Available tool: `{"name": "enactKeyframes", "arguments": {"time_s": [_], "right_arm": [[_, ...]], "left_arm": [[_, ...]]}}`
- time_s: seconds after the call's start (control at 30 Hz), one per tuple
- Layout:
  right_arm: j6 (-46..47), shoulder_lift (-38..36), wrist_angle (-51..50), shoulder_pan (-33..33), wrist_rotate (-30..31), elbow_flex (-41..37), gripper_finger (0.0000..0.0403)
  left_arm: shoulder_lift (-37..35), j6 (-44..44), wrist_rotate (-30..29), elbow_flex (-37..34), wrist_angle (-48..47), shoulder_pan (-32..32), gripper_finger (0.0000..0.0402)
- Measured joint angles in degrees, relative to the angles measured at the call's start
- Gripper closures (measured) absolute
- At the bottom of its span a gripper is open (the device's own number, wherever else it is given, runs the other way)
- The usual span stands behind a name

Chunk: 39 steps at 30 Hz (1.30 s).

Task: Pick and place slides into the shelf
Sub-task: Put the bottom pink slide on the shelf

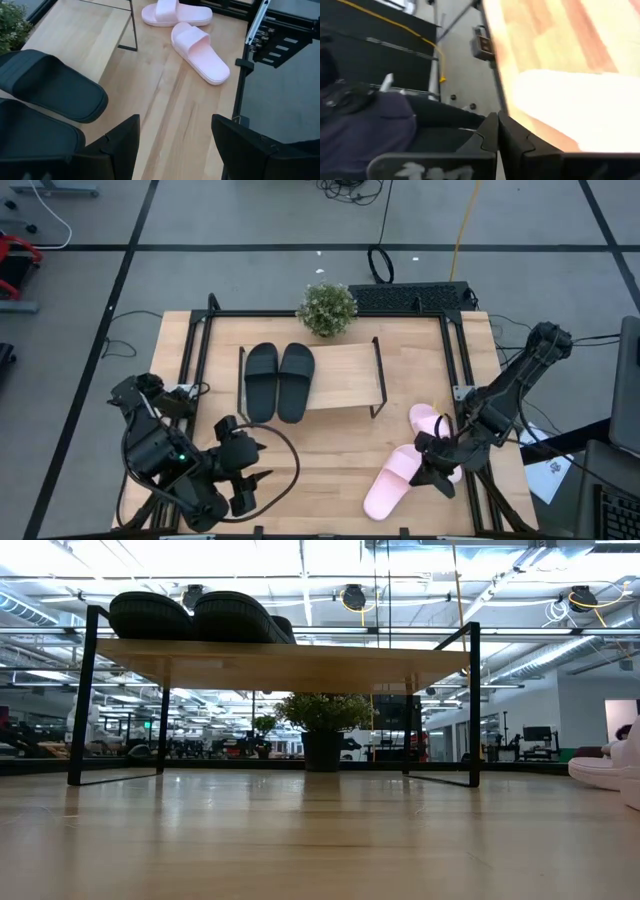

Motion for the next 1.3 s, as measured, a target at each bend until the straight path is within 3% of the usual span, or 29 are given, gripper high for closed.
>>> {"name": "enactKeyframes", "arguments": {"time_s": [0.37, 0.7, 0.97, 1.1, 1.3], "right_arm": [[3.59, 2.38, -1.68, 1.18, -0.24, 0.00, 0.0403], [3.54, 2.57, 4.37, 0.48, 0.05, 0.02, 0.0403], [-7.69, 2.72, 18.68, 0.00, 5.64, 1.21, 0.0403], [-9.94, 5.19, 11.50, 1.93, 9.42, 7.17, 0.0403], [-11.49, 15.08, -8.31, 2.73, 10.79, 25.29, 0.0403]], "left_arm": [[0.17, -1.01, -0.59, -0.02, 0.01, 0.03, 0.0158], [0.17, -0.23, -2.06, -0.02, -0.03, 0.13, 0.0158], [0.17, 0.80, -2.01, -0.02, -0.01, 0.00, 0.0158], [0.17, 0.91, -1.06, -0.02, 0.01, -0.10, 0.0158], [0.17, 0.93, -0.13, -0.02, 0.01, -0.68, 0.0158]]}}
